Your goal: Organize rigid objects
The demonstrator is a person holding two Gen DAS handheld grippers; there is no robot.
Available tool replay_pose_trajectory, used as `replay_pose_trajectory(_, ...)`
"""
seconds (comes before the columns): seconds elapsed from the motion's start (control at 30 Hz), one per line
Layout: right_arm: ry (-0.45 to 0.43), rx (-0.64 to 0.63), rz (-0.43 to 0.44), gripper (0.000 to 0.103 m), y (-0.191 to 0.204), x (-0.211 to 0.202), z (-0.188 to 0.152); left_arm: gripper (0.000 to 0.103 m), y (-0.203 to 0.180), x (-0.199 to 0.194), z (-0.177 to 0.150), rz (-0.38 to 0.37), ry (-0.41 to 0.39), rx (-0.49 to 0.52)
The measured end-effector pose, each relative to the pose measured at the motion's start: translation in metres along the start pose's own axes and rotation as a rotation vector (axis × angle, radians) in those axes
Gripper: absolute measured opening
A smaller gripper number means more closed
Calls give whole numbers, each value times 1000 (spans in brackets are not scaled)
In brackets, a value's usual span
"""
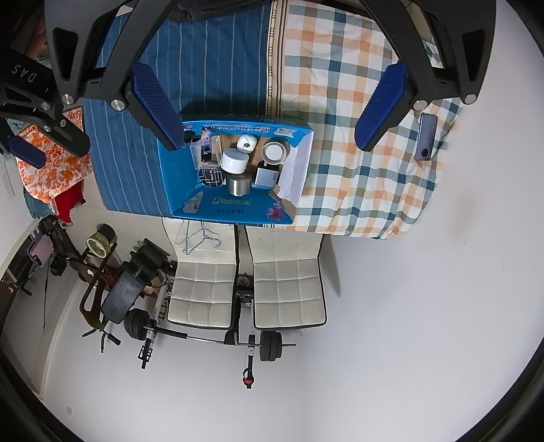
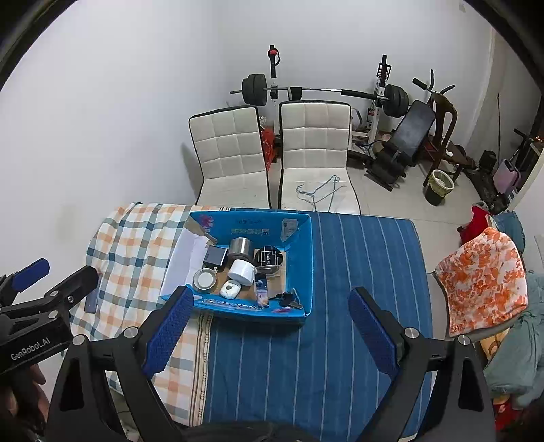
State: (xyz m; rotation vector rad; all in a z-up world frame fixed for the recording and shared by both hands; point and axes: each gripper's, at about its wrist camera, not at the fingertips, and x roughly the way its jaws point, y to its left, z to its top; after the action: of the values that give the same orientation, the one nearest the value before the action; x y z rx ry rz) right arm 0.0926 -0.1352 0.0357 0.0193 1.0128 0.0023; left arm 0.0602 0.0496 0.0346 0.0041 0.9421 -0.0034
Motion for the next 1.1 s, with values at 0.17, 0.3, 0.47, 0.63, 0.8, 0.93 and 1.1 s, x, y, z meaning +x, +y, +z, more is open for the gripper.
replay_pose_trajectory(0.17,-1,-2,-4,95,-2,0,0,103,2,-1,-3,2,-4,-2)
replay_pose_trajectory(0.3,-4,-1,-6,95,-3,0,-1,103,2,0,-3,0,-2,-2)
replay_pose_trajectory(0.47,-10,4,-8,95,-2,0,-2,103,3,-2,-5,-3,-2,-4)
replay_pose_trajectory(0.63,-16,8,-11,95,-1,0,-1,103,2,-2,-5,-1,-4,-5)
replay_pose_trajectory(0.8,-13,8,-9,95,-1,-1,-1,103,2,-2,-5,-2,-2,-6)
replay_pose_trajectory(0.93,-16,8,-9,95,-2,-2,0,103,4,-2,-6,-2,2,-8)
replay_pose_trajectory(1.1,-7,12,-8,95,-2,-1,1,103,1,-4,-9,0,1,-8)
